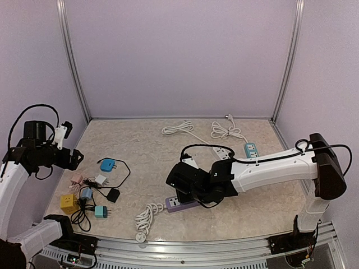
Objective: Insert the plug
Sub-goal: Insert the plug into the socket.
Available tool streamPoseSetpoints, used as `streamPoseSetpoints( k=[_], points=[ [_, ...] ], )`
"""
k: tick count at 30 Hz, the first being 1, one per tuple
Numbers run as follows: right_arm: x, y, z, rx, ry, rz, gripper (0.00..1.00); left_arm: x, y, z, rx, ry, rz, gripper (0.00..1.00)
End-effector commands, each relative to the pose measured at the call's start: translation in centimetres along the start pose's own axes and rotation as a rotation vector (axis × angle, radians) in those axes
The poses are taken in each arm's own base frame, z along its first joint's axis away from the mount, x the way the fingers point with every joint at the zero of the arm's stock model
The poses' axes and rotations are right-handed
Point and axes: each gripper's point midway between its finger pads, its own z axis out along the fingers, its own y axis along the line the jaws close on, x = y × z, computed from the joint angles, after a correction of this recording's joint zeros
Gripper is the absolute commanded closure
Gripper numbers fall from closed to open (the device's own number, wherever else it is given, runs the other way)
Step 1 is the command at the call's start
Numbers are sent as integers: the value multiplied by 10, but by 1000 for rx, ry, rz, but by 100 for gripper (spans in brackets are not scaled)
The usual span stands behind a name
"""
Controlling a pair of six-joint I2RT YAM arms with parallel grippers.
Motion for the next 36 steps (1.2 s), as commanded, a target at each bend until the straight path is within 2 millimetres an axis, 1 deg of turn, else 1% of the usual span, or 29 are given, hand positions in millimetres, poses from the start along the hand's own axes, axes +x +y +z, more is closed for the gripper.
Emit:
streamPoseSetpoints(
  k=[1,3,4,7,9,12,13,15,16,18,20,26,28,32,34,36],
  points=[
    [99,-82,12,268,380,-212,100,2,1,3,4,0,2,1],
    [88,-79,9,260,353,-241,100,2,1,3,2,-1,0,1],
    [83,-73,10,252,346,-269,100,2,1,3,2,-2,0,1],
    [76,-67,12,268,355,-317,100,1,1,2,6,-4,-2,1],
    [71,-63,13,280,354,-325,100,1,1,2,5,-2,-4,1],
    [56,-60,8,292,298,-317,100,2,1,3,5,-2,-4,1],
    [50,-56,7,266,268,-310,100,1,2,3,5,-3,-5,1],
    [36,-39,1,137,217,-248,100,1,1,3,8,-2,-4,1],
    [37,-33,0,68,218,-207,100,2,1,4,8,0,-6,1],
    [23,-26,-5,-6,172,-135,100,1,2,3,7,1,-7,1],
    [12,-23,-10,-27,128,-113,100,2,1,2,8,-1,-7,1],
    [4,-15,-12,-71,97,-130,100,2,3,-1,-5,-13,-3,1],
    [1,-17,-15,-64,88,-130,100,2,3,0,-9,-12,-2,1],
    [-4,-27,-21,-36,58,-117,100,2,4,1,-9,-10,0,1],
    [0,-30,-20,-40,54,-106,100,3,3,2,-8,-7,2,1],
    [11,-30,-13,-50,60,-102,100,4,4,3,-12,-6,3,1]
  ],
)
